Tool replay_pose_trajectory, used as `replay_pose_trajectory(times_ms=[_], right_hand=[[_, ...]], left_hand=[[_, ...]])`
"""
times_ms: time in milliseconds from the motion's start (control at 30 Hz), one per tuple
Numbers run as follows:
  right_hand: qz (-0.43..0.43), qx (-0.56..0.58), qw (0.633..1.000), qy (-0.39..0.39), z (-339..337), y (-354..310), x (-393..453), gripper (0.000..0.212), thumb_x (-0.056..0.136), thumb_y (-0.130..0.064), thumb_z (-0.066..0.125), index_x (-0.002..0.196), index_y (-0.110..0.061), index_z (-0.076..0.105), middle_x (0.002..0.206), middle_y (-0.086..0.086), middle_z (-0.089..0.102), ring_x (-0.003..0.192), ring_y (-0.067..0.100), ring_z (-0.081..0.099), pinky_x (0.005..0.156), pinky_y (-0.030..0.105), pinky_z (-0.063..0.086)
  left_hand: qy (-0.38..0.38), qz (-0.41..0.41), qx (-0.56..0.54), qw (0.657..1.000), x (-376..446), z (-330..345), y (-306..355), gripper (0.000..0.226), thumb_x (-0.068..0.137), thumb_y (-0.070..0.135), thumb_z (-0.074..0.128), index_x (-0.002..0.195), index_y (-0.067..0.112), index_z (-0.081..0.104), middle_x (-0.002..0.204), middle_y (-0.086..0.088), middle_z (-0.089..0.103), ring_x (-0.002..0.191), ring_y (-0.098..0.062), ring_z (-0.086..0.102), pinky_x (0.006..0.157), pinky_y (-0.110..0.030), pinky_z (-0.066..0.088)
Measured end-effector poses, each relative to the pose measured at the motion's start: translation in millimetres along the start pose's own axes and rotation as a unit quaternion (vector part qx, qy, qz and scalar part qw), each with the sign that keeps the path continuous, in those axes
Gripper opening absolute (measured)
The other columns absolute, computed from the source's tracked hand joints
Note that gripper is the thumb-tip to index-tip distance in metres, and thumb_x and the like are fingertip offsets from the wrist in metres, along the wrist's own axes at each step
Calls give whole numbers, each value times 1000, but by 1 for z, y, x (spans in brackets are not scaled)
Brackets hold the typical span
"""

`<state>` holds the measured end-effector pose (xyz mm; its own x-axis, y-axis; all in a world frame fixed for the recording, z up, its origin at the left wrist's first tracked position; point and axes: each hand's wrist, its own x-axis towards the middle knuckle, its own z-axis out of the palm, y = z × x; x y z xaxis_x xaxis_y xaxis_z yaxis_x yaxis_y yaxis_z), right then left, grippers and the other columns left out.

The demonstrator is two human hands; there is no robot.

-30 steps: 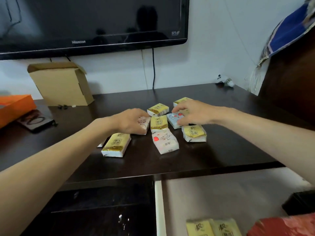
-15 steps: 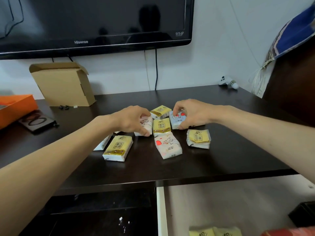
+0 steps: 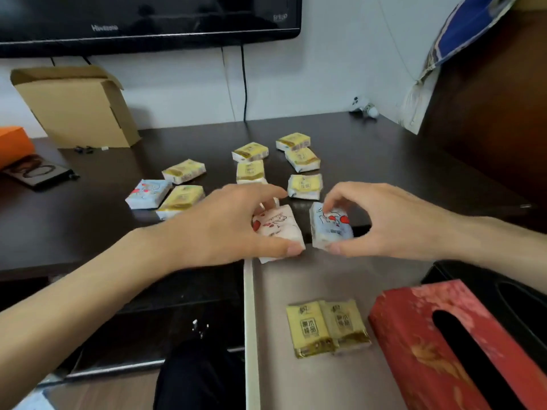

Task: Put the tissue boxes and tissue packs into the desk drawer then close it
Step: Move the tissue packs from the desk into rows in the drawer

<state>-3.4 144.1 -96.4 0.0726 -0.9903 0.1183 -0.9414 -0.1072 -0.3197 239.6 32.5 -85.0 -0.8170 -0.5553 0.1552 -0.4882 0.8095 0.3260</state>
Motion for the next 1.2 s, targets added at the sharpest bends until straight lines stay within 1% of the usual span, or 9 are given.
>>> replay_pose_trajectory(times_ms=[67, 167, 300, 533, 667, 733, 867, 1067, 1200], right_hand=[[12, -7, 1000, -14, 8, -1, -30, 57, 67, -78, 66, 114, -50, 50, 111, -30, 62, 104, -5, 60, 83, 34, 54], [24, -23, 998, -48, 22, -2, -69, 59, 66, -80, 64, 115, -53, 46, 112, -33, 58, 104, -11, 56, 81, 24, 50], [-3, -85, 991, -98, 44, -5, -105, 54, 72, -78, 61, 115, -51, 41, 107, -28, 51, 99, -1, 52, 75, 20, 43], [-80, -163, 977, -115, 66, -19, -125, 49, 74, -73, 55, 105, -35, 57, 96, -23, 49, 89, 5, 45, 81, 21, 20], [-76, -209, 959, -178, 68, -22, -117, 51, 74, -78, 52, 101, -34, 54, 95, -21, 53, 91, 8, 45, 105, 33, 27], [-77, -234, 950, -192, 73, -24, -113, 49, 75, -78, 54, 94, -33, 50, 92, -17, 55, 91, 10, 47, 104, 41, 31], [-81, -252, 946, -189, 84, -28, -109, 42, 78, -70, 60, 88, -31, 44, 84, -16, 44, 86, 11, 42, 106, 42, 29], [-71, -238, 951, -186, 91, -29, -111, 52, 74, -71, 64, 103, -30, 54, 105, -13, 54, 106, 14, 57, 116, 46, 27], [-71, -252, 949, -175, 92, -25, -111, 56, 72, -73, 67, 103, -27, 57, 100, -12, 48, 98, 14, 54, 113, 41, 30]], left_hand=[[-37, 6, -16, 999, -18, 21, 20, 92, 59, 84, 60, 138, 39, 46, 115, 25, 57, 101, 5, 54, 83, -18, 45], [-74, 17, -13, 997, -40, 54, 45, 72, 62, 81, 62, 121, 43, 48, 104, 24, 56, 93, 5, 53, 75, -19, 48], [-90, 32, 22, 995, -70, 96, 69, 61, 65, 79, 58, 107, 36, 45, 100, 18, 51, 90, -4, 48, 75, -29, 49], [-92, 96, 131, 982, -95, 134, 84, 62, 73, 75, 53, 106, 23, 49, 106, 6, 57, 99, -16, 52, 69, -32, 40], [-95, 101, 157, 978, -94, 141, 85, 60, 75, 72, 54, 105, 20, 49, 108, 4, 55, 103, -19, 51, 72, -34, 43], [-98, 103, 172, 975, -93, 145, 85, 61, 76, 70, 56, 109, 18, 50, 110, 2, 55, 105, -20, 51, 75, -37, 46], [-93, 109, 189, 972, -93, 150, 85, 62, 75, 68, 59, 109, 17, 50, 108, 1, 56, 102, -21, 52, 72, -37, 45], [-112, 107, 193, 969, -95, 148, 84, 72, 72, 71, 60, 118, 18, 47, 112, 3, 51, 103, -18, 48, 71, -35, 43], [-114, 116, 198, 967, -100, 139, 77, 70, 73, 69, 61, 121, 21, 46, 114, 6, 50, 104, -16, 47, 67, -30, 37]])
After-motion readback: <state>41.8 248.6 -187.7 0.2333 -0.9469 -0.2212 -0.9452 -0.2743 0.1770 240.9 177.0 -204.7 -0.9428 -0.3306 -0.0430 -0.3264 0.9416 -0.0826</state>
